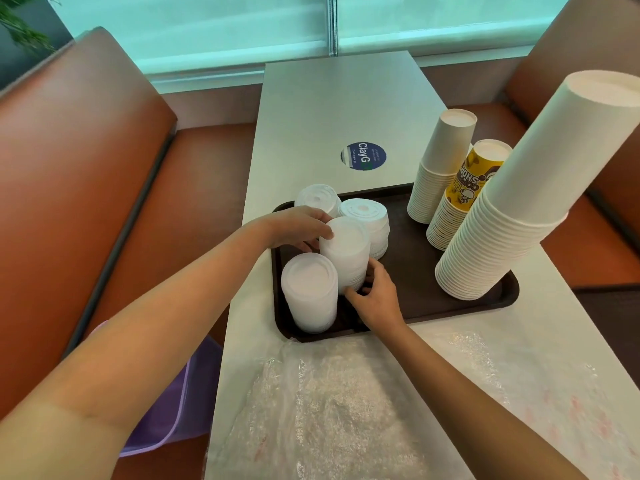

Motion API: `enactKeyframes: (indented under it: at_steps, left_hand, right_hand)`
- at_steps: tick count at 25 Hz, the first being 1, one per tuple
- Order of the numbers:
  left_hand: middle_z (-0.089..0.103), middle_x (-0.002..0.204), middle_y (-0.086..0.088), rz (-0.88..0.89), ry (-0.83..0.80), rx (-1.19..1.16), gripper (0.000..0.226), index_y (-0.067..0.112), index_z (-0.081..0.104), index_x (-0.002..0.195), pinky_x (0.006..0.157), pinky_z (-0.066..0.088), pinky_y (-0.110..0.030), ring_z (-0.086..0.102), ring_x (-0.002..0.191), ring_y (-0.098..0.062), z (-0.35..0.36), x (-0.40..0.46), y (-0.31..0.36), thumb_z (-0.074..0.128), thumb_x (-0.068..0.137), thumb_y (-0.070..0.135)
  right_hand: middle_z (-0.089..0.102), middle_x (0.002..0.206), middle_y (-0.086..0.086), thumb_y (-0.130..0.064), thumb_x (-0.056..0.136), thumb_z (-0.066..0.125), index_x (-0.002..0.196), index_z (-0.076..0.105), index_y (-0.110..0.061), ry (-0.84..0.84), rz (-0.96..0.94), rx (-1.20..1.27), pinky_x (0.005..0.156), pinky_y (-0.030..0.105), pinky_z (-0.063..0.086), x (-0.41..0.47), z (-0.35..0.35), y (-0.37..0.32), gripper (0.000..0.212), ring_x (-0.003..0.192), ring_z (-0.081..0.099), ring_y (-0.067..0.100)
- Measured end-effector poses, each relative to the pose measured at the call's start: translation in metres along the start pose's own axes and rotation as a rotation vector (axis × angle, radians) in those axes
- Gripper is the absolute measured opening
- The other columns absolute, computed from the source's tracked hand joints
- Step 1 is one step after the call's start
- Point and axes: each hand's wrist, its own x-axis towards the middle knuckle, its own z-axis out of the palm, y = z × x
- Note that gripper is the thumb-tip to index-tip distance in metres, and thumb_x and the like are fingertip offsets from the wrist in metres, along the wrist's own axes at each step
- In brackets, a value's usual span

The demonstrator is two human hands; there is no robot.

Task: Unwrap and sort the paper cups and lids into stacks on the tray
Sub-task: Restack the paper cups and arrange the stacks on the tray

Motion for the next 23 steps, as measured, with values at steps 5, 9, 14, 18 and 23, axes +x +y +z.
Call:
enactKeyframes:
  at_steps: [5, 9, 14, 18, 23]
  left_hand:
    - [0.06, 0.113, -0.007, -0.013, 0.1, -0.041, 0.023, 0.022, 0.056, 0.112, 0.083, 0.051, -0.033, 0.057, 0.095, -0.021, -0.009, -0.003, -0.012, 0.052, 0.092, 0.012]
    - [0.059, 0.116, -0.006, -0.028, 0.213, -0.076, 0.025, 0.024, 0.059, 0.111, 0.08, 0.051, -0.032, 0.055, 0.104, -0.022, -0.017, -0.005, -0.022, 0.051, 0.09, 0.012]
    - [0.059, 0.109, -0.005, -0.073, 0.311, -0.132, 0.022, 0.024, 0.058, 0.107, 0.071, 0.049, -0.028, 0.053, 0.095, -0.02, -0.027, -0.008, -0.036, 0.05, 0.091, 0.012]
    - [0.059, 0.103, -0.003, -0.11, 0.36, -0.151, 0.02, 0.021, 0.058, 0.104, 0.07, 0.047, -0.03, 0.053, 0.09, -0.02, -0.033, -0.012, -0.042, 0.05, 0.089, 0.011]
    - [0.058, 0.092, 0.002, -0.136, 0.368, -0.133, 0.019, 0.022, 0.057, 0.105, 0.064, 0.044, -0.026, 0.055, 0.077, -0.014, -0.037, -0.015, -0.046, 0.051, 0.089, 0.013]
  right_hand:
    - [0.06, 0.118, 0.001, -0.012, 0.08, 0.073, 0.126, 0.051, -0.017, -0.049, -0.029, 0.054, 0.082, 0.016, 0.047, 0.007, 0.007, -0.009, 0.051, 0.106, 0.057, 0.014]
    - [0.06, 0.113, -0.003, -0.012, 0.084, 0.07, 0.126, 0.053, -0.018, -0.118, -0.023, 0.113, 0.081, 0.014, 0.049, 0.011, 0.013, -0.017, 0.046, 0.104, 0.056, 0.012]
    - [0.063, 0.112, -0.001, -0.012, 0.083, 0.072, 0.116, 0.056, -0.023, -0.194, -0.001, 0.151, 0.071, 0.01, 0.047, 0.028, 0.026, -0.028, 0.038, 0.102, 0.059, 0.014]
    - [0.063, 0.111, -0.003, -0.011, 0.081, 0.073, 0.114, 0.057, -0.023, -0.266, -0.014, 0.142, 0.074, 0.012, 0.046, 0.038, 0.032, -0.029, 0.038, 0.103, 0.06, 0.015]
    - [0.062, 0.121, -0.001, -0.011, 0.084, 0.07, 0.126, 0.055, -0.022, -0.341, -0.012, 0.124, 0.086, 0.024, 0.048, 0.05, 0.033, -0.026, 0.046, 0.108, 0.059, 0.018]
